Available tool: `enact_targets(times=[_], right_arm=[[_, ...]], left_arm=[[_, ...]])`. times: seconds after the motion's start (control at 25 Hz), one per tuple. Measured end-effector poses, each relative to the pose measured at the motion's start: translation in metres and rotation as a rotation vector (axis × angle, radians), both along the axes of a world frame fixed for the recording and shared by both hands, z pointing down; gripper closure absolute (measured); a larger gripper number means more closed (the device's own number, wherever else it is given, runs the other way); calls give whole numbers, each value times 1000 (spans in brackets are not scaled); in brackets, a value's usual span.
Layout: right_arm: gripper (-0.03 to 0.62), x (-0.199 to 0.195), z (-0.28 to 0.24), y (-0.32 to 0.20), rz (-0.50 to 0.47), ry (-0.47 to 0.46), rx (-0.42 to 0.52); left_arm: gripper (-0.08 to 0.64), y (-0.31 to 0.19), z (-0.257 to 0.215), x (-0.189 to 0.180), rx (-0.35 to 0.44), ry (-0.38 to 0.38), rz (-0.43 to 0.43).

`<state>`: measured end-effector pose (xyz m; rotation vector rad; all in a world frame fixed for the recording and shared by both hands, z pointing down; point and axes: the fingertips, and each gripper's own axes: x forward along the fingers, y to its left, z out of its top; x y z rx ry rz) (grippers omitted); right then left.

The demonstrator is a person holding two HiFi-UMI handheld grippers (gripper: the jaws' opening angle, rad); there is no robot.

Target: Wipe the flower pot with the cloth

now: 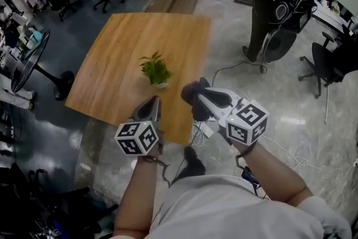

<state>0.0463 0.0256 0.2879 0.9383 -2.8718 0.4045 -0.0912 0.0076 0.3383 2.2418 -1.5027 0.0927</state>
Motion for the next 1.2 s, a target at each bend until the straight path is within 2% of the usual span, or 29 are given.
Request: enact_targets(times=[0.24, 0.4, 0.64, 0.84, 1.2], right_arm=[[549, -37, 33, -88, 6, 4, -62], [549, -44, 57, -131, 3, 12, -109], [549, -44, 104, -187, -20, 22, -184], [549, -45, 143, -221, -67, 51, -239], [549, -42, 209, -249, -100, 71, -338]], left_arm=[[552, -90, 50, -54, -102, -1, -16], [552, -130, 85, -74, -174, 2, -39], [552, -169, 158, -91, -311, -34, -78], [551, -200, 207, -102, -391, -52, -124], [501, -228, 276, -128, -510, -84, -180]])
